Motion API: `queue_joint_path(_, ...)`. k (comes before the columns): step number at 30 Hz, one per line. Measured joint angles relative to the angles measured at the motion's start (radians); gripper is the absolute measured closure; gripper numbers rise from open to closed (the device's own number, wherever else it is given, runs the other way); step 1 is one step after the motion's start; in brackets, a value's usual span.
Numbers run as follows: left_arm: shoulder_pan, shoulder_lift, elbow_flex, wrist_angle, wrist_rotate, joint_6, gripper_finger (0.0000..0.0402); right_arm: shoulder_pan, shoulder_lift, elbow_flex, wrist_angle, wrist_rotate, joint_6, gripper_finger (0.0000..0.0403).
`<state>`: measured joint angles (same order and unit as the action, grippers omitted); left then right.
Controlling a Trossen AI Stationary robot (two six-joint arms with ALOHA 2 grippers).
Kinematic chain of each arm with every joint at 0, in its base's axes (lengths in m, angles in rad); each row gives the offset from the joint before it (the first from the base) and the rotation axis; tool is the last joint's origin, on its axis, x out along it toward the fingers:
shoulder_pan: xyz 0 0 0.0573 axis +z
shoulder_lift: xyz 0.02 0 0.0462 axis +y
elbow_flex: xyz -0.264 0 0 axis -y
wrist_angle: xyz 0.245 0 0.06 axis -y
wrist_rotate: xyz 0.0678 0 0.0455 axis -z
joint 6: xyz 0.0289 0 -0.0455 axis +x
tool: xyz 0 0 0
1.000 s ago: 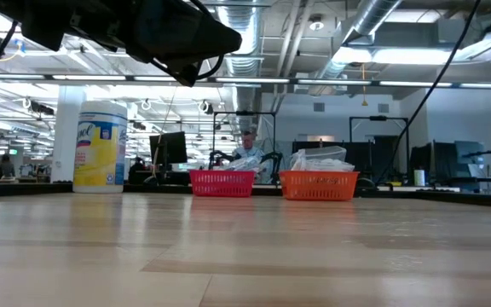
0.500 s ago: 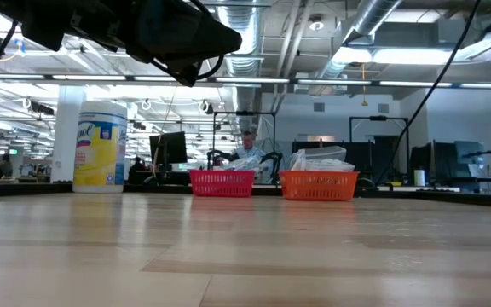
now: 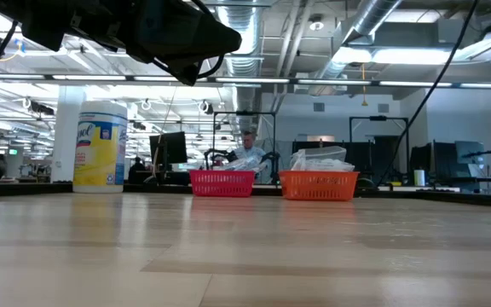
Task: Pick & Place Travel size toiletries
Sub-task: Adjust the bottom red bin, then adjust the orange bin
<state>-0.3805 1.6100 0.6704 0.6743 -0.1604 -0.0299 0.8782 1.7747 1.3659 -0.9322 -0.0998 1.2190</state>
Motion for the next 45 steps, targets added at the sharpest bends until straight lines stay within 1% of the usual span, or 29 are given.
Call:
queue_joint_path(6,0.0,0.0,0.0,0.0,0.0,0.0,0.0401,-0.012,0.099,-0.001,0.054,-0.006,-0.064,0.0403)
queue_joint_path(10,0.0,0.0,0.0,0.0,-0.001,0.0,0.0401,0.001,0.15,0.0,0.049,-0.061,-0.082,0.0403)
queue_joint_path(16,0.0,0.0,0.0,0.0,-0.001,0.0,0.0401,0.0,0.195,0.0,0.018,-0.038,-0.097,0.0403)
queue_joint_path(27,0.0,0.0,0.0,0.0,-0.005,0.0,0.0401,-0.005,0.195,0.0,-0.113,-0.029,-0.062,0.0403)
queue_joint_path(31,0.0,0.0,0.0,0.0,-0.005,0.0,0.0401,-0.011,0.195,0.0,-0.119,-0.003,-0.051,0.0403)
queue_joint_path(36,0.0,0.0,0.0,-0.001,-0.005,0.0,0.0401,-0.012,0.192,0.004,-0.121,-0.004,-0.057,0.0403)
queue_joint_path(38,0.0,0.0,0.0,0.0,-0.005,0.0,0.0401,-0.011,0.178,0.03,-0.135,-0.003,-0.071,0.0403)
queue_joint_path(39,0.0,0.0,0.0,0.0,-0.005,0.0,0.0401,-0.012,0.165,0.047,-0.147,0.002,-0.073,0.0403)
queue_joint_path(41,0.0,0.0,0.0,0.0,-0.004,0.0,0.0401,-0.016,0.135,0.088,-0.194,0.046,-0.079,0.0403)
queue_joint_path(43,0.0,0.0,0.0,0.0,-0.004,0.0,0.0401,-0.022,0.105,0.135,-0.23,0.126,-0.084,0.0403)
queue_joint_path(45,0.0,0.0,0.0,0.0,-0.004,0.0,0.0401,-0.031,0.071,0.18,-0.265,0.233,-0.091,0.0403)
